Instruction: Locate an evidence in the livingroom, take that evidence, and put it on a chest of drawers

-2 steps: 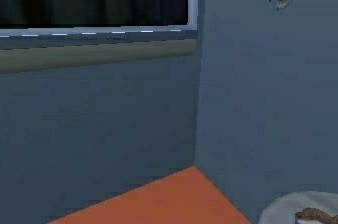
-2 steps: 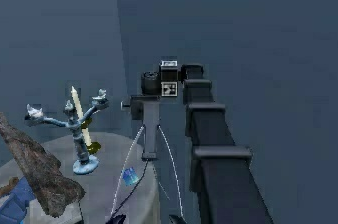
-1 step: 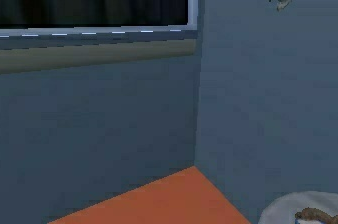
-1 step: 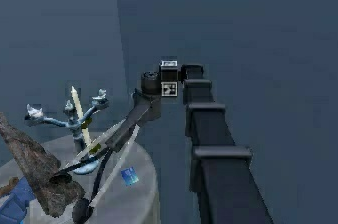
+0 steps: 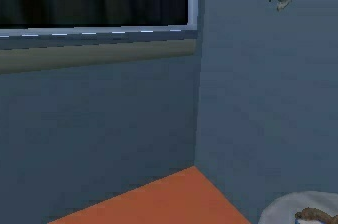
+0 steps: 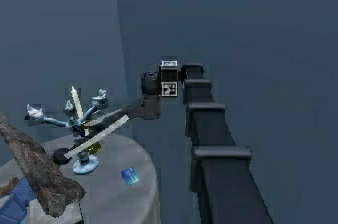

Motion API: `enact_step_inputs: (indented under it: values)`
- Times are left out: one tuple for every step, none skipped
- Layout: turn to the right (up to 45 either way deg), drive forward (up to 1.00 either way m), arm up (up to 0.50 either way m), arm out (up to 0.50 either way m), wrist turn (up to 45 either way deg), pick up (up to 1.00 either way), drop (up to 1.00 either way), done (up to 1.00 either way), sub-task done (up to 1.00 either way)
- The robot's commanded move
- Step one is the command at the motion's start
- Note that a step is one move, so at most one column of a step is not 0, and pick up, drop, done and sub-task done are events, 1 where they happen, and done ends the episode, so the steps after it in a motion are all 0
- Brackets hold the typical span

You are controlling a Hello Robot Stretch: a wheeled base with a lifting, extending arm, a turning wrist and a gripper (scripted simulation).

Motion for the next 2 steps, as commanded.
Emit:
enact_step_inputs:
  values:
    - [0.0, 0.00, 0.00, 0.00, 45.0, 0.00, 0.00, 0.00, 0.00]
    - [0.0, 0.00, 0.00, 0.00, 3.0, 0.00, 0.00, 0.00, 0.00]
